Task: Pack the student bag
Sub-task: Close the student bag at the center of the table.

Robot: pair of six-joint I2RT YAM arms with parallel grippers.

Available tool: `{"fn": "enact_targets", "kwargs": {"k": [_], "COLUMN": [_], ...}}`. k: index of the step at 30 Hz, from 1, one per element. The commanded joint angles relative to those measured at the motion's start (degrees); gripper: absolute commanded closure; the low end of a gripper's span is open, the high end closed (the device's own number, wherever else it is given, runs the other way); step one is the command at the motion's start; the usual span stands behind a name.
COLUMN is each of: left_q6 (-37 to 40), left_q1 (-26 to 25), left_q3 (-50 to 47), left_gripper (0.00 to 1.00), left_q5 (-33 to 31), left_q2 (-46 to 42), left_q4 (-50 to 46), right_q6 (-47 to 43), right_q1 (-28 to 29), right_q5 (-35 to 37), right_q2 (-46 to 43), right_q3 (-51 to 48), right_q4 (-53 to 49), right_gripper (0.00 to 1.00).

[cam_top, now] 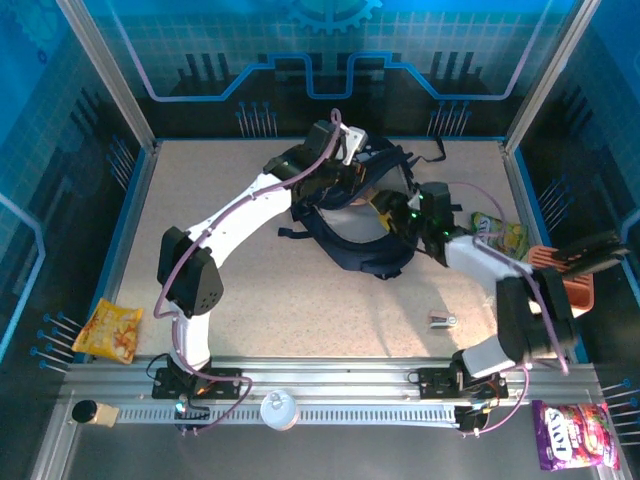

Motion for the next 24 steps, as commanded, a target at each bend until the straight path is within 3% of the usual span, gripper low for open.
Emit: {"fn": "enact_targets", "kwargs": {"k": [1, 4, 7, 12, 17, 24], "left_q6": [-2.04, -3.93, -7.72, -15.89, -25.69, -37.39], "left_q1": [0.33, 0.42, 0.58, 1.95, 7.58, 16.97], "left_q3": [2.71, 1.87, -0.19, -7.06, -17.75, -31.07], "left_gripper": [1.0, 0.95, 0.78, 0.49, 0.4, 0.4], "left_q5": [4.08, 5.62, 8.17, 13.24, 16.78, 17.95], "left_q2": [-1.34, -1.17, -1.54, -4.32, -8.38, -10.64], "left_q4": [2.97, 1.43, 0.35, 2.94, 8.77, 17.09], "right_q6": [-3.9, -9.67, -14.73, -20.11, -23.11, -22.02], "right_q1": [-2.07, -3.08, -3.23, -2.91, -2.33, -1.33], "right_q5": [6.73, 11.62, 17.8, 20.91, 17.52, 9.37], "right_q2": [-8.21, -15.71, -20.82, -24.32, -21.04, -13.68], "right_q3": [-4.15, -2.2, 2.48, 6.96, 10.19, 9.61], "right_q4": [-14.19, -24.42, -34.81, -39.41, -38.13, -30.79], "right_gripper": [0.34, 0.32, 0.27, 0.22, 0.21, 0.22]}}
